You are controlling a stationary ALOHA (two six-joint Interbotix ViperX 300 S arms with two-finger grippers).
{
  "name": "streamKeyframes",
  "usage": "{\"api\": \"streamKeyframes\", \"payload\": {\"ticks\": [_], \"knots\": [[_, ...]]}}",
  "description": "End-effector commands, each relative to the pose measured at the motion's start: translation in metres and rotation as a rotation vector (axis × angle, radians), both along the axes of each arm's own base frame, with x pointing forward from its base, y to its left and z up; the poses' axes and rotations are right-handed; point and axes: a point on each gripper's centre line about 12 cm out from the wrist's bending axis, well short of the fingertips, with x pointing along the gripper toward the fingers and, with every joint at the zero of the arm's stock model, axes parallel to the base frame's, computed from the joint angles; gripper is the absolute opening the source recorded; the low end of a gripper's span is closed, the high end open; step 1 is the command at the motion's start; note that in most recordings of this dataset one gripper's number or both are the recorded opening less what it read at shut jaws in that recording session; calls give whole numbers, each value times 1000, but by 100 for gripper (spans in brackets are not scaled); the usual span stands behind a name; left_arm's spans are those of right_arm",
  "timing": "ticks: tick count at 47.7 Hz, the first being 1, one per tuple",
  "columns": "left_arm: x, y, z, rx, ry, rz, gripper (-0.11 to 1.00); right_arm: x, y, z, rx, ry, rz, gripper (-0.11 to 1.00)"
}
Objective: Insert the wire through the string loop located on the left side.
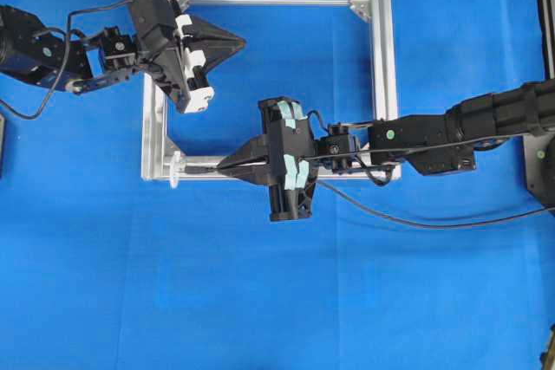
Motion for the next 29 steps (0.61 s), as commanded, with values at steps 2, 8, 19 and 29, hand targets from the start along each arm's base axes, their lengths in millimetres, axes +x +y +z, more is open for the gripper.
{"api": "streamKeyframes", "payload": {"ticks": [2, 8, 19, 29], "knots": [[1, 1, 14, 12, -41, 0, 0, 5, 0, 14, 3, -38, -2, 0], [2, 0, 14, 13, -43, -2, 0, 5, 0, 13, 3, -38, 0, 0], [2, 1, 14, 13, -43, 1, 0, 8, 0, 15, 3, -46, 0, 1], [1, 1, 14, 13, -39, 1, 0, 18, -1, 15, 3, -55, -4, 1]]}}
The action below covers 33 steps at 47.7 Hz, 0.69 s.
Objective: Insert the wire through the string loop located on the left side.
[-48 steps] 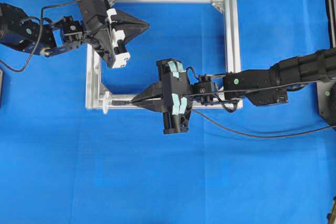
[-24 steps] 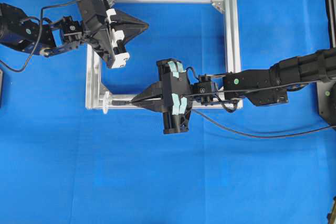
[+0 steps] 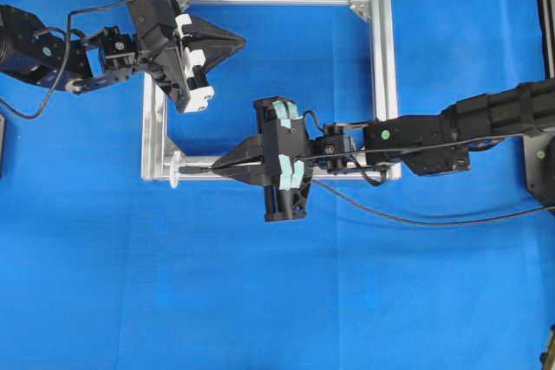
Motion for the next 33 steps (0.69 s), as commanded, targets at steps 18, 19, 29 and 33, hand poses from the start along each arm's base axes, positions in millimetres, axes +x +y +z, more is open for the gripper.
{"api": "streamKeyframes", "payload": {"ticks": [18, 19, 29, 33], "knots": [[1, 1, 14, 13, -41, 0, 0, 38, -2, 9, 3, -63, -8, 0], [1, 1, 13, 12, -40, 0, 0, 39, -3, 8, 2, -64, -9, 1], [1, 1, 13, 14, -39, -1, 0, 50, -4, 11, 4, -83, -12, 1], [1, 1, 13, 14, -39, -1, 0, 52, -3, 11, 4, -83, -10, 1]]}}
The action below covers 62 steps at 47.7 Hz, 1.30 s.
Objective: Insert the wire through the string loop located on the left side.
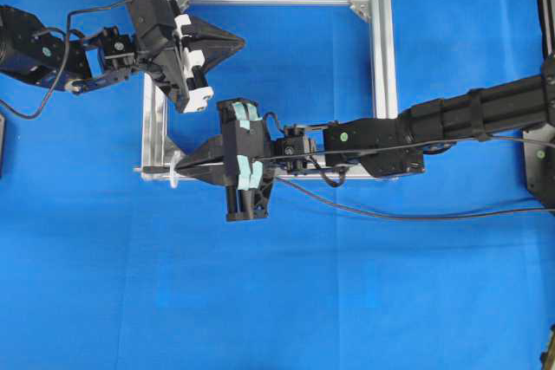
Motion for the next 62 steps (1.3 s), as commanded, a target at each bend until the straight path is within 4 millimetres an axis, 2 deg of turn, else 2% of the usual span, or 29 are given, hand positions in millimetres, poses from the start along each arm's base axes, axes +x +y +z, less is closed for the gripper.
{"api": "streamKeyframes", "payload": {"ticks": [1, 17, 23, 33, 47, 56, 62], "knots": [[1, 1, 14, 14, -42, -1, 0, 7, -1, 19, 3, -46, -4, 1], [1, 1, 14, 14, -42, -1, 0, 8, -1, 18, 3, -46, -4, 1], [-7, -1, 13, 18, -30, -1, 0, 8, -1, 17, 3, -44, -4, 0], [-44, -2, 11, 3, -7, 29, 0, 7, -1, 18, 2, -40, -2, 0], [-95, -19, 5, -8, 33, 29, 0, 7, -1, 17, 1, -35, -3, 1], [-122, -27, 5, -9, 34, 31, 0, 7, -1, 16, 1, -32, -1, 0], [-132, -31, 5, -12, 33, 30, 0, 7, -1, 17, 1, -34, -1, 1]]}}
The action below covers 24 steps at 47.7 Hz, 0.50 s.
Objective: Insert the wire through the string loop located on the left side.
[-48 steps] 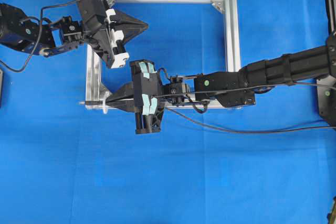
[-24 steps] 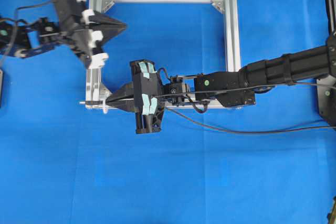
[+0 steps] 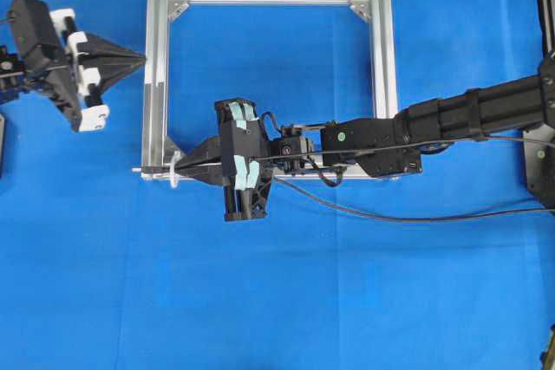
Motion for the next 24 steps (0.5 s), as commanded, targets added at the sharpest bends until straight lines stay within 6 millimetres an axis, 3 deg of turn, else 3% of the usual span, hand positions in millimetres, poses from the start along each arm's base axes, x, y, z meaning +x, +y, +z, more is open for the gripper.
{"api": "streamKeyframes", "payload": {"ticks": [1, 13, 24], "knots": [[-4, -1, 5, 8, -23, 1, 0, 6, -1, 17, 3, -44, -2, 0], [3, -11, 5, -1, -4, -51, 0, 6, -1, 17, 2, -44, -2, 0], [3, -49, 7, 11, -13, -223, 0, 6, -1, 17, 3, -44, -3, 0]]}}
